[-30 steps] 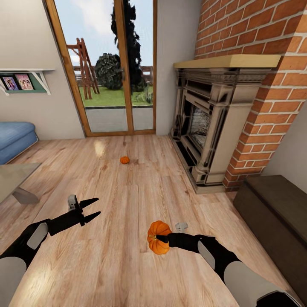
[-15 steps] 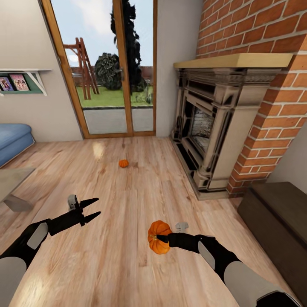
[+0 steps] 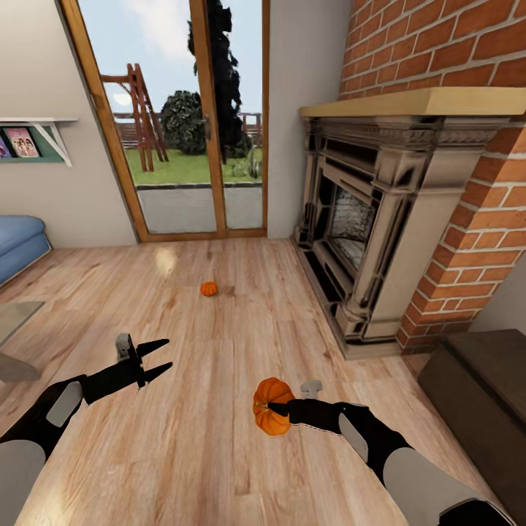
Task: Place each of the two pumpkins and all three candles from the living room inside a cabinet in the living room (use any cabinet), then make sure every cabinet is closed, and position the cauldron so it is next to a table in the living room.
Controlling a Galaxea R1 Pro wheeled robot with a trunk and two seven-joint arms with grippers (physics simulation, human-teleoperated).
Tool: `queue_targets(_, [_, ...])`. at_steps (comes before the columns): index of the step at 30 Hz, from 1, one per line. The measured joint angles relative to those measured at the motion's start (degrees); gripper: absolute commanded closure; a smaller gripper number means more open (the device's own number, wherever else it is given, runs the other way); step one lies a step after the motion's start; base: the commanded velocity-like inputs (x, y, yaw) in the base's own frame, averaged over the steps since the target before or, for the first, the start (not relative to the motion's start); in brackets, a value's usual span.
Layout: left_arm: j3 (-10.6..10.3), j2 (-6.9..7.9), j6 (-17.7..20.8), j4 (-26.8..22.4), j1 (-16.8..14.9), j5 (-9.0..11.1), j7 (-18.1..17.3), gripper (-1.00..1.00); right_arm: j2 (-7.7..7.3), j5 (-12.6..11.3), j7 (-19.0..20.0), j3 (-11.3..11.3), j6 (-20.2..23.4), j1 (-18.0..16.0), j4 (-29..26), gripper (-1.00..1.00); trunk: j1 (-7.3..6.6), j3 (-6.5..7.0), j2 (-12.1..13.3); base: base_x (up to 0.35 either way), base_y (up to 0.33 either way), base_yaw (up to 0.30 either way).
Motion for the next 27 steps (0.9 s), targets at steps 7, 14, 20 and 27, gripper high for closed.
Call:
queue_targets(7, [0.0,0.0,0.0,0.0,0.0,0.0,0.01,-1.0,-0.02,-0.01,0.0,0.01,0.0,0.0,0.0,1.0,0.0,0.0,0.0,0.337,0.0,0.0])
queue_targets(14, [0.0,0.0,0.0,0.0,0.0,0.07,-0.06,-1.0,-0.1,0.03,-0.02,0.04,-0.01,0.0,0.0,1.0,0.0,0.0,0.0,0.337,0.0,0.0])
queue_targets(20, [0.0,0.05,0.0,0.0,0.0,0.08,-0.09,-1.0,-0.11,0.03,0.03,0.04,-0.01,0.0,0.0,1.0,0.0,0.0,0.0,0.337,0.0,0.0])
queue_targets(27, [0.0,0.06,0.0,0.01,0.02,0.08,-0.16,-1.0,0.01,0.07,0.03,0.0,0.01,0.0,0.0,1.0,0.0,0.0,0.0,0.337,0.0,0.0])
